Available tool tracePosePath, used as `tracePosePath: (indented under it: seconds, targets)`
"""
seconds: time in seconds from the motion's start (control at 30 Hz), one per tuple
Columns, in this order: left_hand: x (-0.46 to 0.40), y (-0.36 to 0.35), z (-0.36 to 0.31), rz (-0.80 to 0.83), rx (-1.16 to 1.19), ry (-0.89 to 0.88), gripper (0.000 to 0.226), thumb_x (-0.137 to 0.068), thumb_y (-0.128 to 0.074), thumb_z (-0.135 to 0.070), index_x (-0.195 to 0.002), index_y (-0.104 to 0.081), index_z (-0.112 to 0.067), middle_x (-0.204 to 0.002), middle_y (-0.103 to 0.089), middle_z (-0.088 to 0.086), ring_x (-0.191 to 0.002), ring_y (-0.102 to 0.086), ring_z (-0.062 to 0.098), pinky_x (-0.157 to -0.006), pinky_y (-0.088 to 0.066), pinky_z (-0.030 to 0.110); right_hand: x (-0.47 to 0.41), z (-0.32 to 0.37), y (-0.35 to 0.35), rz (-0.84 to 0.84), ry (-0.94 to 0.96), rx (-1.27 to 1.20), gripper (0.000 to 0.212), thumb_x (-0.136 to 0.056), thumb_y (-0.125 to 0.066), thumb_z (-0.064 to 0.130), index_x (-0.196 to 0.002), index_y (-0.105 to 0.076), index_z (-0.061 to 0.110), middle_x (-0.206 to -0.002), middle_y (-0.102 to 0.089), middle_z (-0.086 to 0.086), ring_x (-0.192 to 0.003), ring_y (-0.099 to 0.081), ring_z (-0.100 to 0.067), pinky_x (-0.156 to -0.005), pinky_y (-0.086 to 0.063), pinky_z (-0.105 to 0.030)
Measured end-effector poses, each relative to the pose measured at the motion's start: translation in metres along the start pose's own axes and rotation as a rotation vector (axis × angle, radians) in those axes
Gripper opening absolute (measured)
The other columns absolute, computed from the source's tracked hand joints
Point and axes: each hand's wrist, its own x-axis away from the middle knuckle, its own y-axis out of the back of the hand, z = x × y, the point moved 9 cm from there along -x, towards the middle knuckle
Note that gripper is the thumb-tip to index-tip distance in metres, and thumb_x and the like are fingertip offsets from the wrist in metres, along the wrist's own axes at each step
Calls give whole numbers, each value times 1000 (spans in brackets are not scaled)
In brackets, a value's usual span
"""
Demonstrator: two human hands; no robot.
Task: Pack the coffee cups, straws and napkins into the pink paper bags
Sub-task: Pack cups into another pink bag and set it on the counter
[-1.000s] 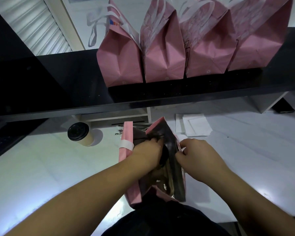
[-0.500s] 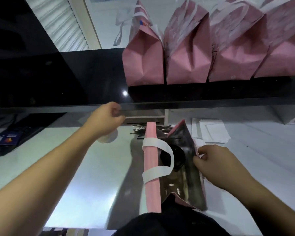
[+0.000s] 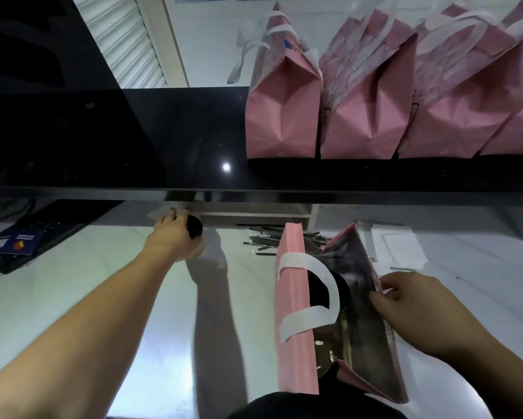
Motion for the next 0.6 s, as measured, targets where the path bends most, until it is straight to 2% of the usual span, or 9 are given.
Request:
tracePosePath:
  seconds: [0.13, 0.33, 0.43, 0.6]
  targets:
    - [-1, -4, 1, 6, 17, 3, 77, -92, -66, -39, -158, -32, -20, -158, -39, 14, -138, -42, 42, -107, -46, 53, -1, 0, -1, 13, -20, 12, 31, -94, -56, 38, -80, -73, 17, -70, -73, 1, -66, -67, -12, -69, -59, -39]
    - [18, 6, -11, -19, 13, -89, 79, -82, -75, -34, -152, -41, -25, -148, -47, 12, -130, -47, 40, -96, -52, 50, -2, 0, -1, 5, -7, 0, 31, -95, -56, 39, -76, -72, 20, -70, -72, 3, -64, -67, -11, -67, -60, -37]
    - [43, 19, -28, -66, 24, -218, 79, -80, -82, -39, -149, -45, -28, -148, -49, 5, -130, -47, 36, -99, -51, 48, -1, 2, -1, -2, 21, -15, 33, -94, -56, 40, -73, -70, 19, -66, -72, 3, -61, -67, -10, -64, -60, -38]
    - [116, 59, -67, -231, 61, -489, 83, -82, -84, -41, -153, -42, -33, -153, -44, -6, -138, -44, 28, -110, -47, 45, 2, 2, -3, -1, 37, -60, 32, -94, -55, 45, -72, -69, 27, -63, -71, 12, -61, -66, 0, -56, -54, -26]
